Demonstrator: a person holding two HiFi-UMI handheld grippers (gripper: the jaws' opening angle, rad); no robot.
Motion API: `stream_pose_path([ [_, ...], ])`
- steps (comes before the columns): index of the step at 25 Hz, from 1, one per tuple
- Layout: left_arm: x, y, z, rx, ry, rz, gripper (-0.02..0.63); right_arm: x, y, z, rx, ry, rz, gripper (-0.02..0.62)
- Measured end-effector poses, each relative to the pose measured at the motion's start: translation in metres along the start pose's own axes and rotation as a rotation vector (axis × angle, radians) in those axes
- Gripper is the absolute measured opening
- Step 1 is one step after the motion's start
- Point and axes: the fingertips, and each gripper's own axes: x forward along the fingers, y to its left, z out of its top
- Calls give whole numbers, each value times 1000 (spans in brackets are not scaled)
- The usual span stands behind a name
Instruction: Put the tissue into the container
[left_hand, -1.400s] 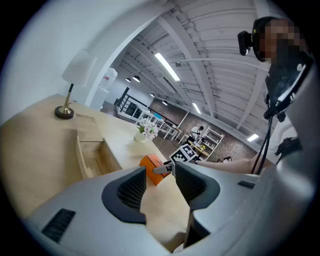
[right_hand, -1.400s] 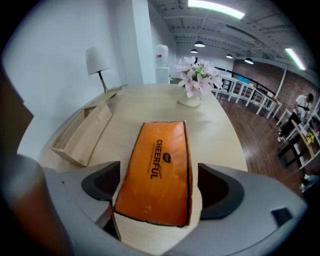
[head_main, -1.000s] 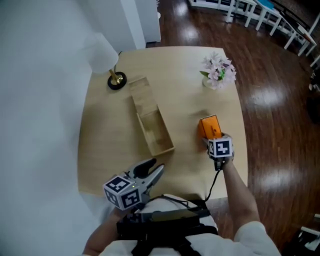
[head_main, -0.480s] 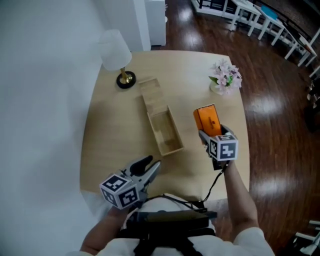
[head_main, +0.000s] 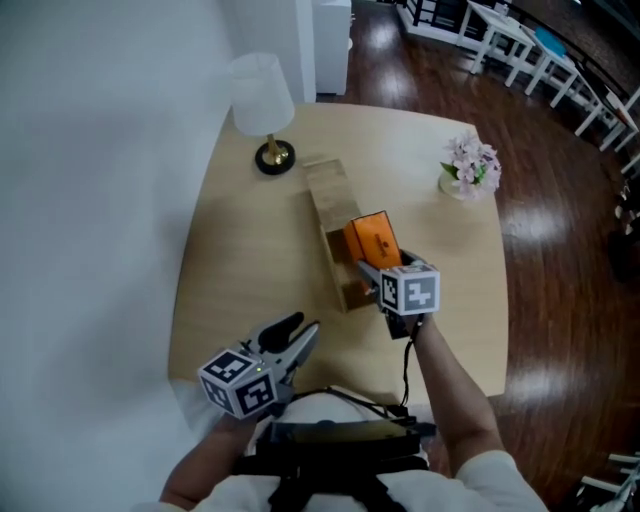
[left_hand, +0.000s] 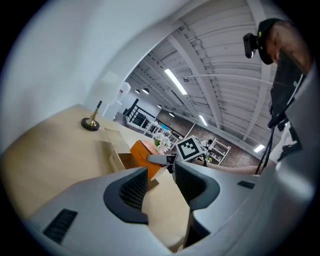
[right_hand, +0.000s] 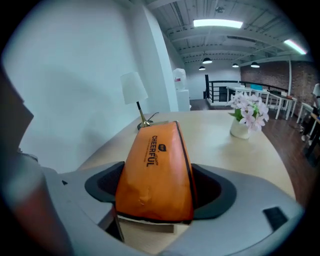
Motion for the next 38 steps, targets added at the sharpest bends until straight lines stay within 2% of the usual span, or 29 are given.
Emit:
stream_pose_path([
  [3, -5, 6, 1, 2, 1, -2, 175, 23, 13, -9, 11, 30, -7, 426],
  [8, -10, 11, 3, 3, 4, 0, 175, 44, 27, -9, -42, 35, -33, 425],
  [15, -9, 10, 2, 14, 11, -5, 175, 63, 32, -40, -32, 131, -59, 428],
  [19, -6, 6, 2, 12, 13, -15, 175, 53, 29, -31, -71, 88, -64, 439],
  [27, 4, -17, -1, 19, 15, -91, 164, -36, 33, -39, 8, -22, 56, 437],
  [29, 7, -27, -4, 30, 20, -121, 124, -61, 29, -47, 21, -40, 70, 430],
  [30, 9, -31, -5, 37, 19, -133, 115, -73, 25, -49, 27, -54, 69, 391],
  [33, 13, -44, -3, 73, 9, -148, 63, -112, 18, -48, 39, -117, 64, 219],
  [38, 19, -68, 4, 147, -7, -190, 35, -160, 25, -37, 26, -217, 78, 70],
])
